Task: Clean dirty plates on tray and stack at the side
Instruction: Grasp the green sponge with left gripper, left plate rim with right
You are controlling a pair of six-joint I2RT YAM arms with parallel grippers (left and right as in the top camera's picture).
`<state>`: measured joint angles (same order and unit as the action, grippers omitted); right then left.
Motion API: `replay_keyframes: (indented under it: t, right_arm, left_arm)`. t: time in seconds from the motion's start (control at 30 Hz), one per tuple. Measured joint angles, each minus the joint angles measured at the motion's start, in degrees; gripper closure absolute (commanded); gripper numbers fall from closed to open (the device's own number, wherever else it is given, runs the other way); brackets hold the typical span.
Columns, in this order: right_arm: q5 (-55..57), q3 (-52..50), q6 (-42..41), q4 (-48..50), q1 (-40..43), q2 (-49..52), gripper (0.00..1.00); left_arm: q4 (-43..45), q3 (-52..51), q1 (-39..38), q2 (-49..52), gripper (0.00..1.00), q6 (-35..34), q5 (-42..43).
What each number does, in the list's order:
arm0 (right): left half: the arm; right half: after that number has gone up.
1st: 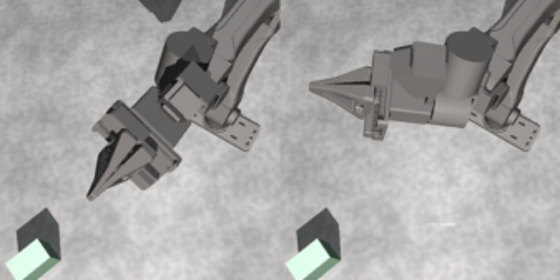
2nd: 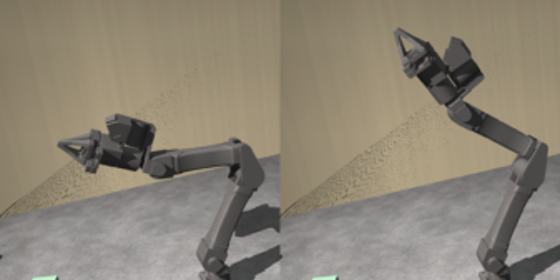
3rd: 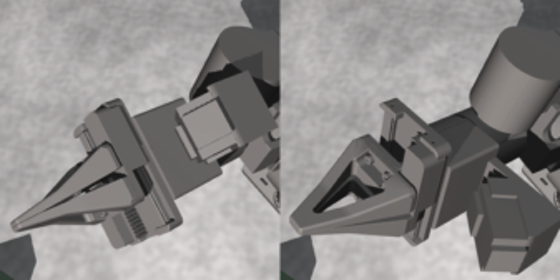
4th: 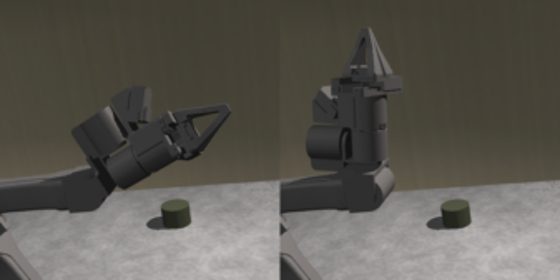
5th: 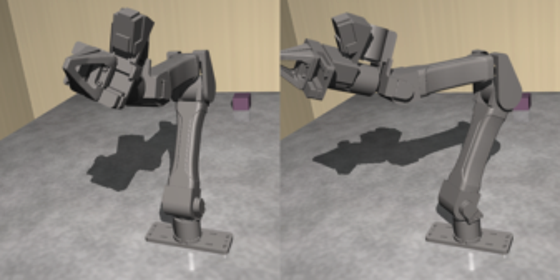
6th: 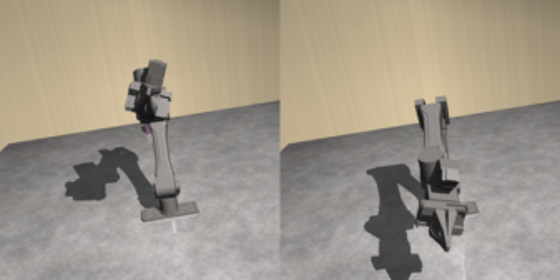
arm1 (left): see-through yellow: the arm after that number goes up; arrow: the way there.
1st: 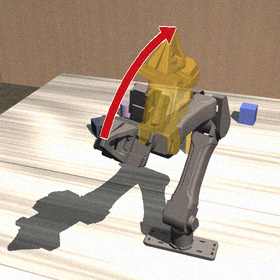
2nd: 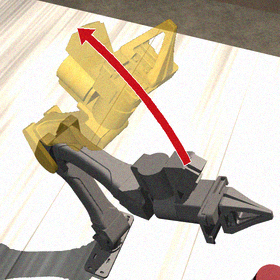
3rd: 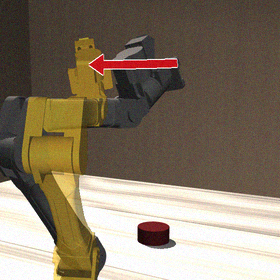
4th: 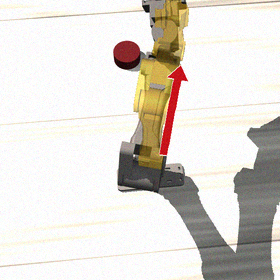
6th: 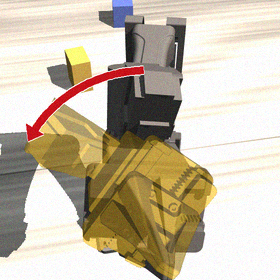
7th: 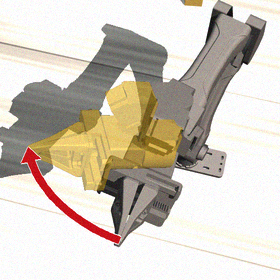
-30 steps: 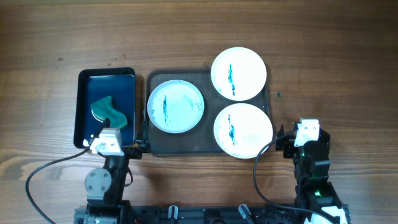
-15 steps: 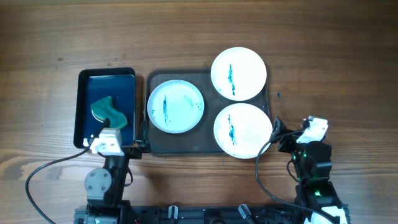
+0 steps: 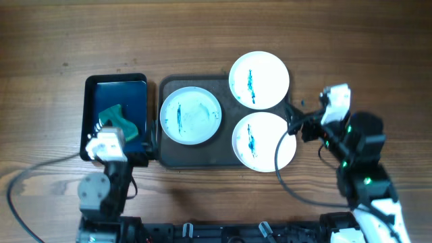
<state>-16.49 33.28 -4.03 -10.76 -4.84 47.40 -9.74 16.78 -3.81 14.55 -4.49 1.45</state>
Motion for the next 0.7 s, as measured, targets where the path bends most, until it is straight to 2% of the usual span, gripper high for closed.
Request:
replay_keyframes:
  t: [0.13, 0.27, 0.4, 0.5, 0.7]
  right_arm:
    - [-2.4, 15.0, 2.5, -13.8, 0.0, 8.4, 0.00]
    - [-4.0, 25.8, 3.3, -23.3, 0.0, 15.1, 0.00]
    - [-8.2, 31.1, 3.5, -28.9, 0.0, 20.0, 0.00]
    - [-15.4, 31.5, 3.5, -29.4, 0.0, 23.0, 0.00]
    - [-20.8, 31.6, -0.2, -29.6, -0.5, 27.8, 0.11]
  left_arm:
    - [-8.9, 15.5, 0.0, 14.2, 0.00, 1.0, 0.3]
    - [-26.2, 37.5, 0.0, 32.5, 0.00, 2.5, 1.6]
    - [-43.0, 57.4, 0.0, 48.7, 0.00, 3.0, 4.5]
    - [-51.1, 65.3, 0.0, 56.2, 0.00, 3.2, 8.2]
    - [-53.7, 66.3, -0.1, 60.7, 0.00, 3.2, 19.4]
